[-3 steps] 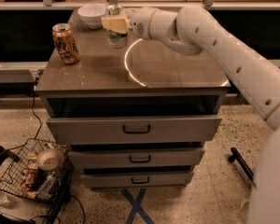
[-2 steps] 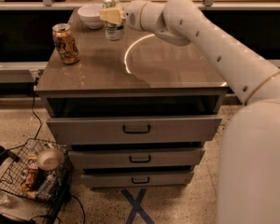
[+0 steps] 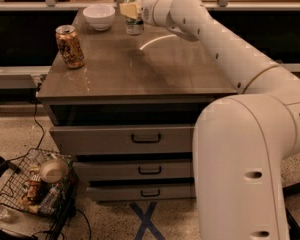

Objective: Move 7up can near white bowl

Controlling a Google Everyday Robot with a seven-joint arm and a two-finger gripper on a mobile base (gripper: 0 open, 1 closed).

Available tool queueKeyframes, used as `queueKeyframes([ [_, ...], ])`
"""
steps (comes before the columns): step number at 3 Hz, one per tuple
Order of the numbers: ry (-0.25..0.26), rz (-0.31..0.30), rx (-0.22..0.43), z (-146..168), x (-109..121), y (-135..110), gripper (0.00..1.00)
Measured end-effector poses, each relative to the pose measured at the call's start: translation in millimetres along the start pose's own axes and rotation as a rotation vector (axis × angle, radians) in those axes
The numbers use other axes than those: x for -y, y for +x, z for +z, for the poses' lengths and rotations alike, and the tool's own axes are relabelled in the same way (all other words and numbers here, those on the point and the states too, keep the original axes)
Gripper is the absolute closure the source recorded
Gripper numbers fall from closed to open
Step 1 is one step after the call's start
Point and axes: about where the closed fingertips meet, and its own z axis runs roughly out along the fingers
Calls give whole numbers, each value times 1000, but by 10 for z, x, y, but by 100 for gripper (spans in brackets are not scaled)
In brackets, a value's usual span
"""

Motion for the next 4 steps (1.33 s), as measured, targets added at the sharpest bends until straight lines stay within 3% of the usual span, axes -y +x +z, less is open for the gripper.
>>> queueKeyframes([
  [1,95,-5,24,-83,402,80,100],
  [3,110,6,44,-71,421,74,100],
  [4,103,-9,87,96,336,-1,100],
])
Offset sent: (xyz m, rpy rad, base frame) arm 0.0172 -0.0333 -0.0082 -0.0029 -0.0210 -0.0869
